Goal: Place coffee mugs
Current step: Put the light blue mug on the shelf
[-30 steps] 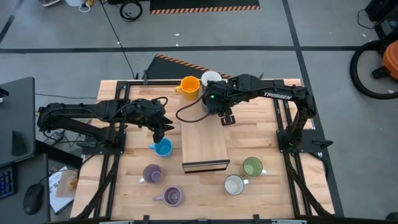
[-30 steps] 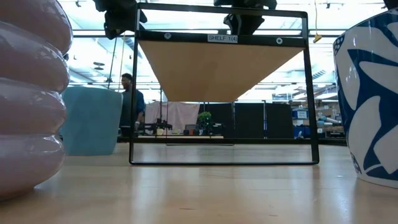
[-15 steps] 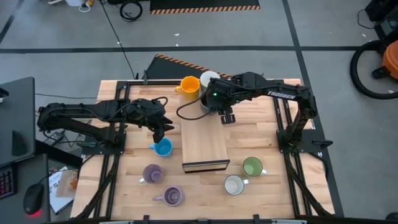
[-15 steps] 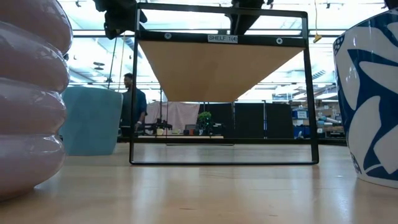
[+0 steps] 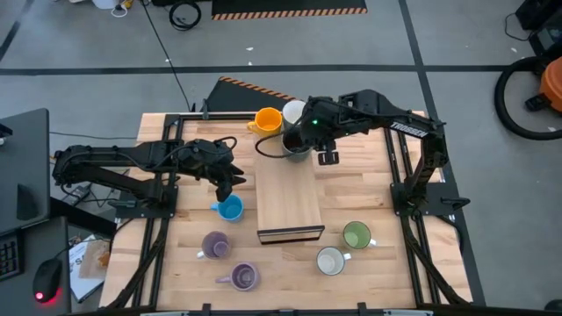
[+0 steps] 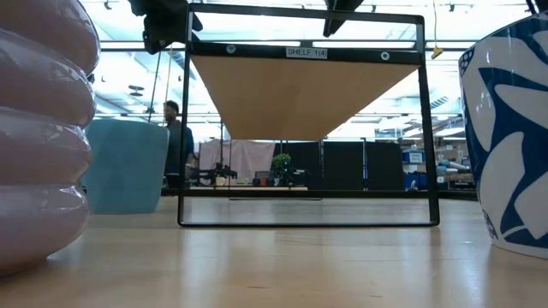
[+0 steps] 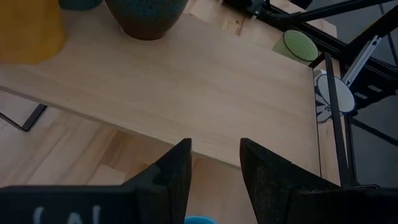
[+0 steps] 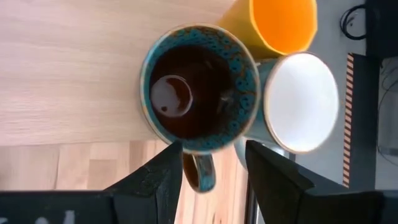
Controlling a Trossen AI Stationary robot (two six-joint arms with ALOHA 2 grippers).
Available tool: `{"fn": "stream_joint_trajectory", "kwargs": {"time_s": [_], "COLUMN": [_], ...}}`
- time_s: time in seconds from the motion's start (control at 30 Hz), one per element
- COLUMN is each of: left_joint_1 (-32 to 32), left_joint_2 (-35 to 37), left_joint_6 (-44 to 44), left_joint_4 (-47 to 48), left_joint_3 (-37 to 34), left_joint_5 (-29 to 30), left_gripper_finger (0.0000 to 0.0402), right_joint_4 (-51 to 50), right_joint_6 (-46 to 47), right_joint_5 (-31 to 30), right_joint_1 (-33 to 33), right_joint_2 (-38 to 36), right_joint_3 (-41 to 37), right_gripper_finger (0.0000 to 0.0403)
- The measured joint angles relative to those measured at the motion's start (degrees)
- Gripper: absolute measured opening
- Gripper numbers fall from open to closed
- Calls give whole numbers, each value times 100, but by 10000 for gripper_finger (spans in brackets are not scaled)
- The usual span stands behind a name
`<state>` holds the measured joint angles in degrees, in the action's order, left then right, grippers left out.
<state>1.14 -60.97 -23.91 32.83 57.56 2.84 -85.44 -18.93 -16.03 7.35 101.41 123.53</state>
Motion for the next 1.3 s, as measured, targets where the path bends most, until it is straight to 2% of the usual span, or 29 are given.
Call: {"fn": "stream_joint_trajectory", "kwargs": {"time_s": [0.1, 0.27, 0.37, 0.53, 0.8, 1.07, 1.3], "left_joint_1": [-65, -270, -514, -919, -1479, -1970, -2177], "left_joint_2": [0, 0, -69, -309, -1005, -1605, -1944], "left_joint_6": [-117, -422, -553, -699, -606, -539, -282], "left_joint_4": [15, 510, 1068, 1719, 1706, 1666, 1367], "left_joint_3": [0, 0, 0, 0, 0, 0, -84], "left_joint_5": [-255, -1227, -1302, -876, -182, 220, 250], "left_gripper_finger": [141, 141, 141, 141, 141, 141, 141], "right_joint_4": [-187, -454, -455, -458, -431, -427, -415], "right_joint_6": [133, 278, 413, 625, 772, 872, 881], "right_joint_5": [-25, -46, -44, -44, -44, -42, 69], "right_joint_1": [1, -47, -105, -184, -247, -249, -308], "right_joint_2": [0, -1, -15, -31, -31, -31, -31], "right_joint_3": [233, 565, 614, 622, 622, 622, 622], "right_gripper_finger": [181, 181, 181, 181, 181, 181, 181]}}
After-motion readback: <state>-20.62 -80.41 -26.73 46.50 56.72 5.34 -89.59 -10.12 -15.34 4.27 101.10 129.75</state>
